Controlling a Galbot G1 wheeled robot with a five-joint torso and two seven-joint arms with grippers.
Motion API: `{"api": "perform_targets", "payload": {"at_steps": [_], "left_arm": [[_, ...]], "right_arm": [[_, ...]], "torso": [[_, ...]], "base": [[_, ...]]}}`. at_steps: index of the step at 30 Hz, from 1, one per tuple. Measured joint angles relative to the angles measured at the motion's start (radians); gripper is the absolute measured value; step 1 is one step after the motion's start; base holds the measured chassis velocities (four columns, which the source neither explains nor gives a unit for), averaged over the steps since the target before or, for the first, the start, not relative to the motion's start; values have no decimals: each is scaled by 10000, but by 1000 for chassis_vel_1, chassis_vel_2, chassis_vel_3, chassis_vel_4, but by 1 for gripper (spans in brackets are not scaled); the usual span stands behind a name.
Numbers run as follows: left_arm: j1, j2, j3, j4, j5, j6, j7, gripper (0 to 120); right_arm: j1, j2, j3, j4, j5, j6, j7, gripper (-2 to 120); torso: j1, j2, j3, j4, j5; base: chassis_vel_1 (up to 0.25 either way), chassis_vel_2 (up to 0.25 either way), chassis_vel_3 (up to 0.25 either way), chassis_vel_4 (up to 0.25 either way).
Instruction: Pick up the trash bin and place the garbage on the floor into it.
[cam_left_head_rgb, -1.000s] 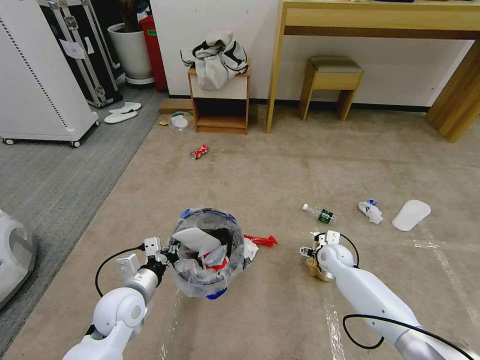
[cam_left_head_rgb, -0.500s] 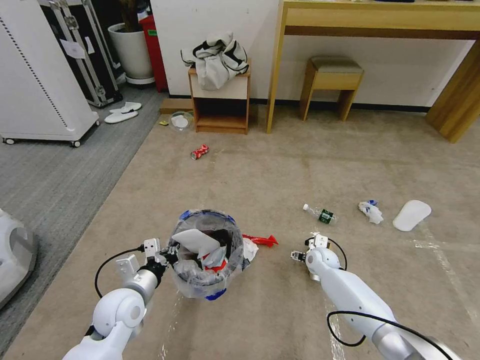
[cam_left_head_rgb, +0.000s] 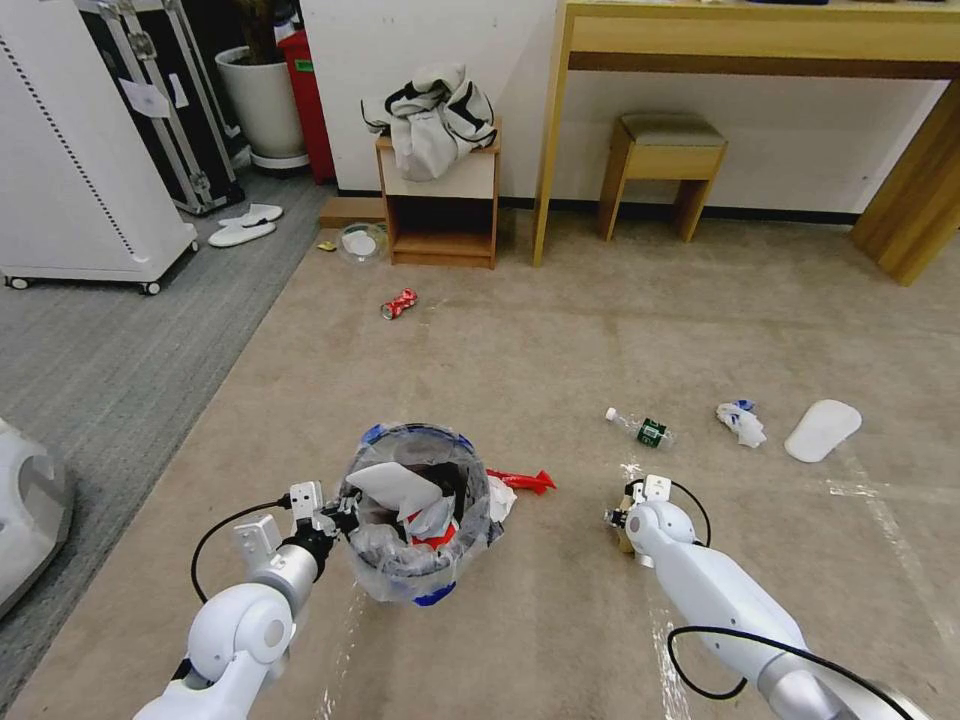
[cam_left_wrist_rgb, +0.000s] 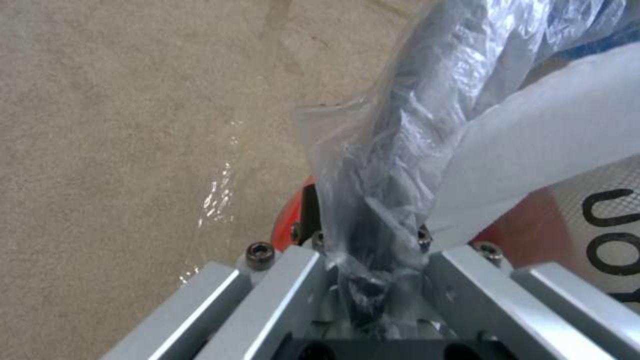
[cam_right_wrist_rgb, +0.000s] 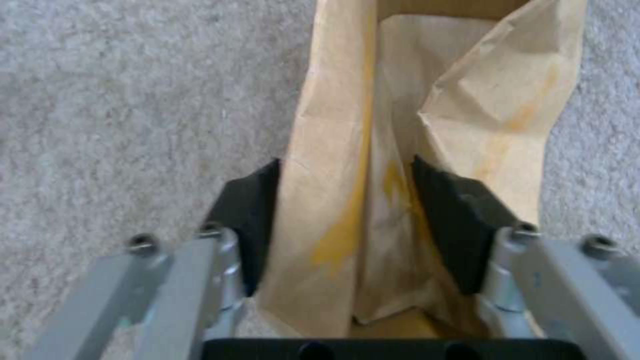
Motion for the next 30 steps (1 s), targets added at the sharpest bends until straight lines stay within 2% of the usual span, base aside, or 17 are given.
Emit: {"api": "perform_targets", "payload": {"at_steps": [1, 4, 5, 6, 12, 21, 30], "left_arm": [[13, -1, 2, -11, 4, 0, -5, 1], [41, 4, 0, -41, 7, 0, -14, 1], [72, 18, -9, -62, 7, 0, -15, 1], [72, 18, -9, -62, 7, 0, -15, 1], [133, 44, -35, -92, 8, 0, -17, 1], [26, 23, 59, -114, 36, 0, -46, 1], [-67, 117, 194, -133, 11, 47, -90, 1]], "right_arm": [[2, 58, 16, -67, -36, 37, -17, 42], [3, 127, 43, -121, -96, 78, -42, 36], [1, 150, 55, -123, -116, 93, -47, 28], [1, 150, 55, -123, -116, 93, -47, 28], [-64, 137, 51, -69, -123, 144, -47, 3], [-279, -202, 50, 464, 51, 144, 140, 0], [-997, -1080, 141, 1905, 340, 111, 553, 0]], "torso": [[0, 0, 0, 0, 0], [0, 0, 0, 1, 2], [0, 0, 0, 2, -1], [0, 0, 0, 2, -1], [0, -1, 0, 3, 3], [0, 0, 0, 1, 2], [0, 0, 0, -1, 2]], "base": [[0, 0, 0, 0], [0, 0, 0, 0], [0, 0, 0, 0], [0, 0, 0, 0], [0, 0, 0, 0], [0, 0, 0, 0], [0, 0, 0, 0]]}}
